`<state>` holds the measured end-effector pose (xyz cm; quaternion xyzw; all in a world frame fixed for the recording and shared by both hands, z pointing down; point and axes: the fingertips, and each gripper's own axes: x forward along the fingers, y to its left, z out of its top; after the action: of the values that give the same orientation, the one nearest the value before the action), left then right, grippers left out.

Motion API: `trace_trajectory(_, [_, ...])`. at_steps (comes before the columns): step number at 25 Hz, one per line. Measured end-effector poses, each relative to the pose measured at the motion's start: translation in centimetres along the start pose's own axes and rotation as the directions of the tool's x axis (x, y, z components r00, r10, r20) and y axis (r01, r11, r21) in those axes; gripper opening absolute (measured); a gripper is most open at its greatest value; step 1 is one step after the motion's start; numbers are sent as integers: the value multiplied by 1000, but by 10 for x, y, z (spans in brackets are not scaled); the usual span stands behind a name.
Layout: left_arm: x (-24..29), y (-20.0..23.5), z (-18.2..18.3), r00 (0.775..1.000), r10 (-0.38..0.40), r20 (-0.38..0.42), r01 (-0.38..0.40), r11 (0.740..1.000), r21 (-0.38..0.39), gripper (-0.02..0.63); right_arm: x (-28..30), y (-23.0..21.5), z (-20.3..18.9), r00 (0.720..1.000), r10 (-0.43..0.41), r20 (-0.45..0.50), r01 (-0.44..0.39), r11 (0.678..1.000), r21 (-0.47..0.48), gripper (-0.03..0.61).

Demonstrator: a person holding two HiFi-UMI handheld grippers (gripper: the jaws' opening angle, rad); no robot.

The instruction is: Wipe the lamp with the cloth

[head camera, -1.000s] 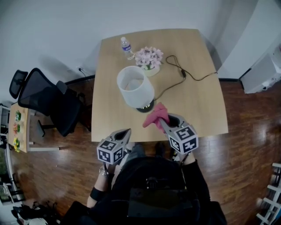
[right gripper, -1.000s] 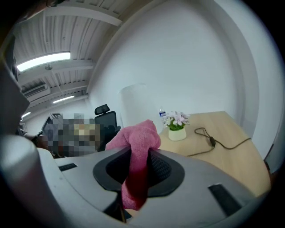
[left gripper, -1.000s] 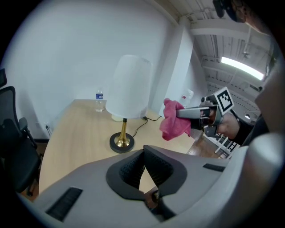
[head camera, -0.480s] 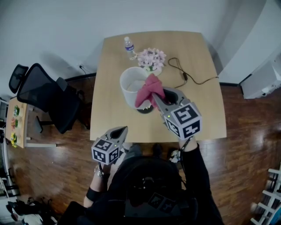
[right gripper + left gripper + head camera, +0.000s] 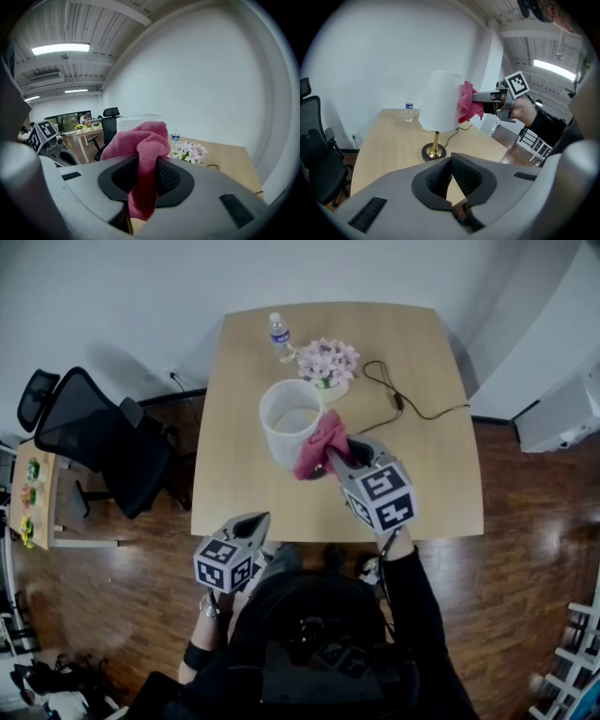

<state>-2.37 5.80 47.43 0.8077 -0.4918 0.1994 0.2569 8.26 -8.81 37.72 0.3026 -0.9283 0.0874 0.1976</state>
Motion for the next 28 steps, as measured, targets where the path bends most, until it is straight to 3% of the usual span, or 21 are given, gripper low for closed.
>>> trace_trajectory(11, [3,2,-13,999,-3,-35,3,1000,-4,2,33,-12,-94,983,-18,-181,35,995,95,80])
trace_trajectory(20, [16,0,-12,999,-21,-46,21,1000,13,2,28,-16,-134,963,-38,-267,70,991,110,80])
trace_trajectory(23, [22,-1,-9,999,-27,-47,28,999,22,2,9,-15,-121,974,-46,-223,77,988,134,78])
trace_trajectory(28, [28,-4,-1,999,-37,-36,38,999,32,2,-35,9,-39,999,-33,-40,38,993,109,78])
